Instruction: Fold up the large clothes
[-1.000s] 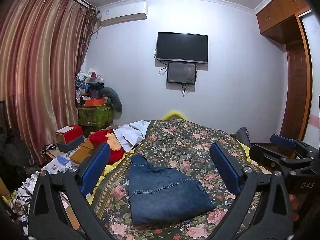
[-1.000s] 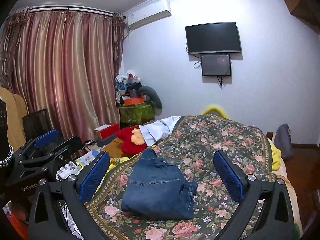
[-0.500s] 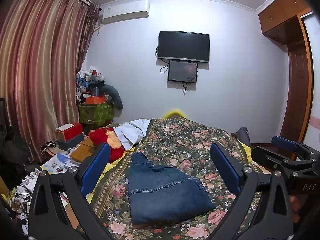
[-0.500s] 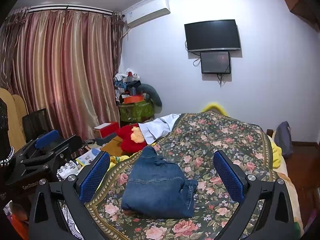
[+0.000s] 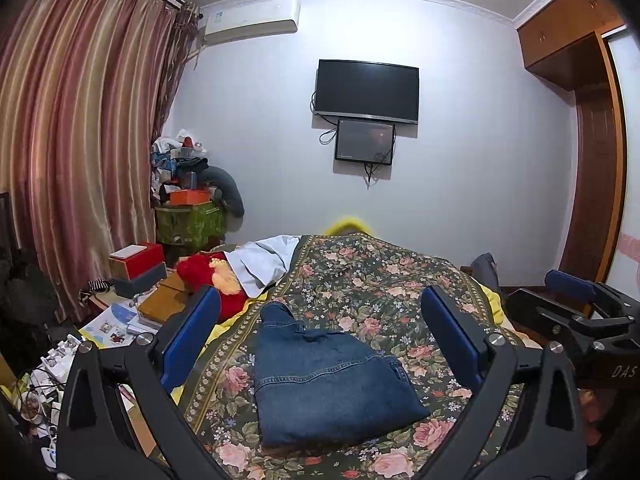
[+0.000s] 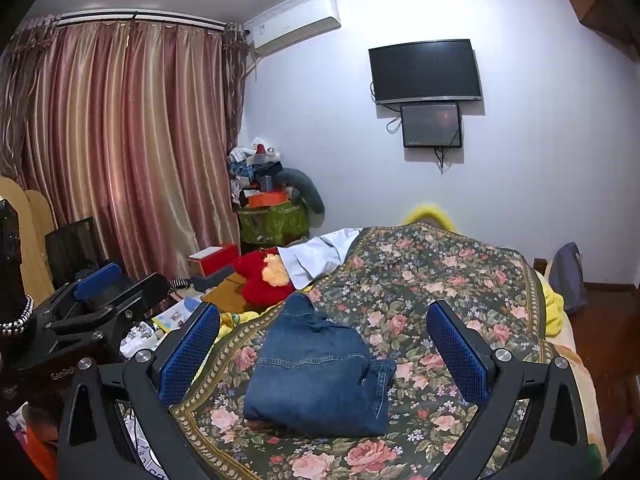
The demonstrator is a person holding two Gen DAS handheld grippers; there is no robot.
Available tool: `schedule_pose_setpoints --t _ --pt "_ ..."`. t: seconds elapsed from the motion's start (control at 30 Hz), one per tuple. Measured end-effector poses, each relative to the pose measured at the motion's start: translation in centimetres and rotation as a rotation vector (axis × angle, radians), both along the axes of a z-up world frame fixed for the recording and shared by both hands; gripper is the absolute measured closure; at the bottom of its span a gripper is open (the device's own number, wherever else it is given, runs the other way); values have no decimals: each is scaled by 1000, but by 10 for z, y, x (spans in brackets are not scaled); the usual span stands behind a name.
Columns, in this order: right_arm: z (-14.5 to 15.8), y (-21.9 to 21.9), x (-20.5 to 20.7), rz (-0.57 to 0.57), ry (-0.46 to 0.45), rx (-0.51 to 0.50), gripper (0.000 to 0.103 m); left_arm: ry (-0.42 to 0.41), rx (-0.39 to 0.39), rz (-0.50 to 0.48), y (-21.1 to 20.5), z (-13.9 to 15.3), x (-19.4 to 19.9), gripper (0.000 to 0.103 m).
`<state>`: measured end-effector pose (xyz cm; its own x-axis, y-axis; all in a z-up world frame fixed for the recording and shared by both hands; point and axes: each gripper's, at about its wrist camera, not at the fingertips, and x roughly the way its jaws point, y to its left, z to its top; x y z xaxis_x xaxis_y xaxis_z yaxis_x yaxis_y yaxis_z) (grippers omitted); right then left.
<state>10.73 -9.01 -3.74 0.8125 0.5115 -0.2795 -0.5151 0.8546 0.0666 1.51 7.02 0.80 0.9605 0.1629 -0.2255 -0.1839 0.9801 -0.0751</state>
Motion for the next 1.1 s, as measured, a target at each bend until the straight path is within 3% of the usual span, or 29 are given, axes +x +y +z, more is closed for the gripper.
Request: schedule_pose_setpoints --t 1.1 --pt "5 0 -4 -7 1 15 0 15 0 -84 -6 2 1 2"
